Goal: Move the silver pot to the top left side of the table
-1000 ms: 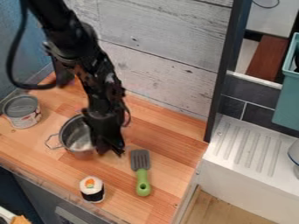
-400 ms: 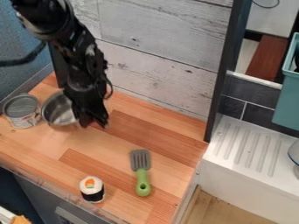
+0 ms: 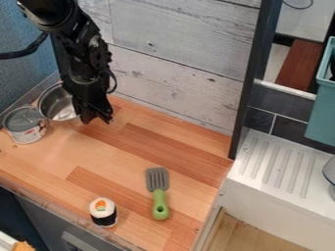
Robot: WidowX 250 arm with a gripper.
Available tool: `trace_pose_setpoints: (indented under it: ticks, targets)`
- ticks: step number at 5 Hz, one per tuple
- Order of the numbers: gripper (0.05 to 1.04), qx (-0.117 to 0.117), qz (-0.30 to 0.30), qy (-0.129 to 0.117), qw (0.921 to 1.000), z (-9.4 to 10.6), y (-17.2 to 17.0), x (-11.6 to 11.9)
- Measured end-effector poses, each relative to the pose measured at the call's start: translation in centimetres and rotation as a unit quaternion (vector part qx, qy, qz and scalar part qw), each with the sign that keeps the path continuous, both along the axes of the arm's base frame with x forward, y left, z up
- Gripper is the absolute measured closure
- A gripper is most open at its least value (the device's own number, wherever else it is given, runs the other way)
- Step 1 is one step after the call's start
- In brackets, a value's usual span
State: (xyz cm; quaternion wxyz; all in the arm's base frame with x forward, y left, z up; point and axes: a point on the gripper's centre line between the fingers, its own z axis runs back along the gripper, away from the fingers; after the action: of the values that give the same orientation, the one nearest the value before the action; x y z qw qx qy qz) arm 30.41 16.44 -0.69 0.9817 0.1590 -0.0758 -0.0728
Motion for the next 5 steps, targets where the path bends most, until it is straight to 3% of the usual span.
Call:
trace_pose_setpoints:
  ticks: [3,5]
  targets:
    - [1.011,0.003,-0.021,0.018,0.9996,-3.2,0.6,2.9]
    - [0.984,0.008,-0.035,0.039,0.9986,-4.0,-0.1,3.4]
